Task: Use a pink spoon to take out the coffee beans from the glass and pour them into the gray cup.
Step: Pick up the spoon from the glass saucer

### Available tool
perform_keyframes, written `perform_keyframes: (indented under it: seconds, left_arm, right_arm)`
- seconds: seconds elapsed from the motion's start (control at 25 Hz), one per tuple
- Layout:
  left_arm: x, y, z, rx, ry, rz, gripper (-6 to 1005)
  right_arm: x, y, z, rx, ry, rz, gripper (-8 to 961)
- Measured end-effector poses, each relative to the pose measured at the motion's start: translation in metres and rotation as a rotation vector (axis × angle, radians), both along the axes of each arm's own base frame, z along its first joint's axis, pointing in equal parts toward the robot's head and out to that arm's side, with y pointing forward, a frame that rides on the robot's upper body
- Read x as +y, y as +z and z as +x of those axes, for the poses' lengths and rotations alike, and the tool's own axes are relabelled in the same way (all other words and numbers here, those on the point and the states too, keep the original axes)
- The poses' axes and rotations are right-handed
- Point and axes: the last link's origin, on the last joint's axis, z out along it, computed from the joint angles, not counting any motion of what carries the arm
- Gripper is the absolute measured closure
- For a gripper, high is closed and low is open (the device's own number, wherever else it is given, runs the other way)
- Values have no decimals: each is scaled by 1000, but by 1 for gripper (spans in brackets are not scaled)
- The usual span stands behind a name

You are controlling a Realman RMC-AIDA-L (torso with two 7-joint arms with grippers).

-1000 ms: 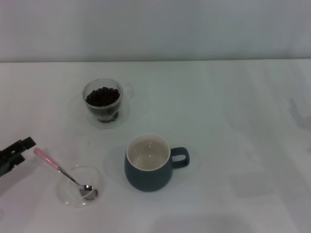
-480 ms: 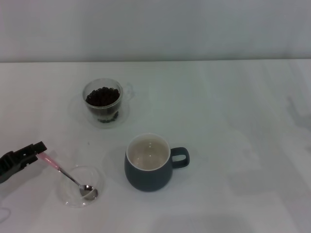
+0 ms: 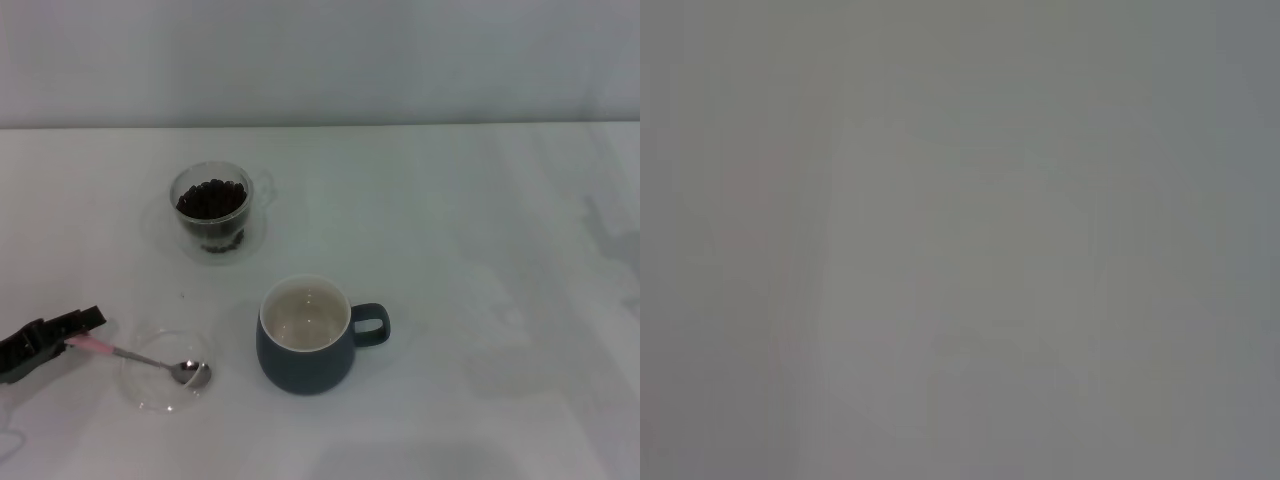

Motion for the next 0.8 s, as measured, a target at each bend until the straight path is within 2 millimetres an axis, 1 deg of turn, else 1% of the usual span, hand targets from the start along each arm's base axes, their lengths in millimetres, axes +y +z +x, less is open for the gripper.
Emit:
perform_keyframes:
  seconds: [0.08,0.44,0.68,0.8]
  left_arm:
    - [2,0,1,0,-5,2,546]
    - [6,-1,5,0,-19,-1,550]
    - [0,-3,4,-11,-17,2,553]
    - [-5,-2,4,-27,-29,41,555]
  right_arm:
    - [0,0,0,0,0,0,127]
    - [1,-1,-1,7,3,-1,126]
    - [6,-1,-4,6,7,-6,126]
    - [9,-1,-5,3,8,-9,126]
